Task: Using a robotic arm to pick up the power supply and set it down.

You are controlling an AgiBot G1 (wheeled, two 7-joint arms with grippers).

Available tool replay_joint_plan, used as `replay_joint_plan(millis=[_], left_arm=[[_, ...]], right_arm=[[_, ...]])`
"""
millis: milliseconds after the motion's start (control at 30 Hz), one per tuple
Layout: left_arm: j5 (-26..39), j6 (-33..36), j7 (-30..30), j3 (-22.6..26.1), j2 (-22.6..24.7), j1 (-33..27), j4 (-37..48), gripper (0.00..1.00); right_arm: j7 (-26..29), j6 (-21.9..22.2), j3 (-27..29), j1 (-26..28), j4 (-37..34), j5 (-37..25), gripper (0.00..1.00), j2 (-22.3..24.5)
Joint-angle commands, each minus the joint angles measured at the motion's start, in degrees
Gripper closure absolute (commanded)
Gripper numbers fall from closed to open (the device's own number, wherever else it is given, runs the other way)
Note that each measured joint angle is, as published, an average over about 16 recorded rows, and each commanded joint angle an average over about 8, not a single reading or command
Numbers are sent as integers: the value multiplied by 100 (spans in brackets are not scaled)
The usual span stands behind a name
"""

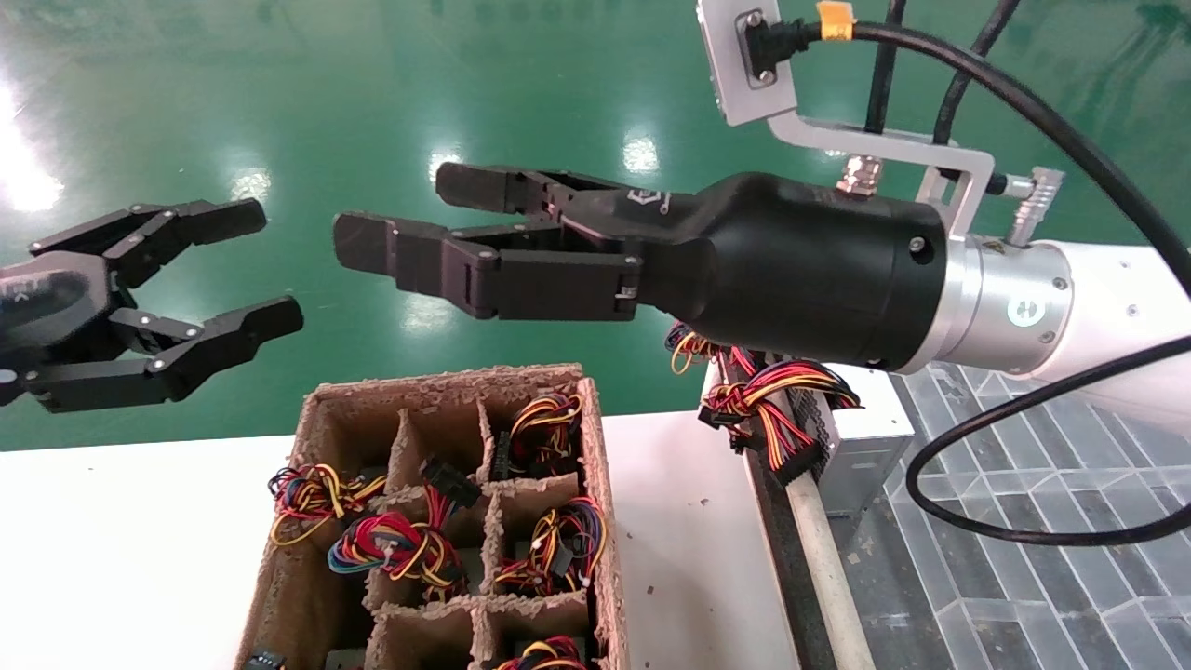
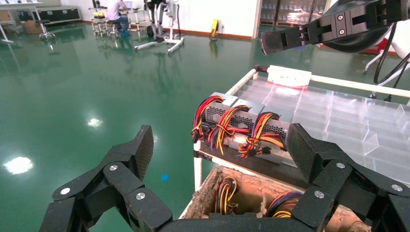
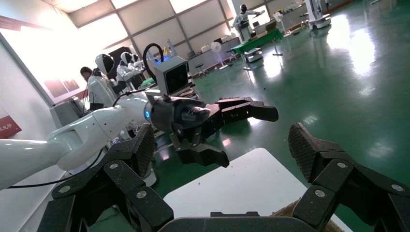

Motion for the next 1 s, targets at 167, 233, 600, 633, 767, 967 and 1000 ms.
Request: replay_joint_plan(millis=[167,233,600,633,767,967,1000], left_arm=[[0,0,0,0,0,0,0,0],[0,0,0,0,0,0,0,0],[0,0,0,0,0,0,0,0],[0,0,0,0,0,0,0,0],[0,0,0,0,0,0,0,48],[-8,49,-1,18,2,98,-189,100],[-8,49,-1,18,2,98,-189,100]], right_arm=[[0,0,0,0,0,0,0,0],[0,0,0,0,0,0,0,0],[0,0,0,0,0,0,0,0],[0,0,0,0,0,0,0,0],[0,0,0,0,0,0,0,0],[80,-56,-263,-82,63,-11,0,-15],[80,-56,-264,-82,63,-12,0,-15]])
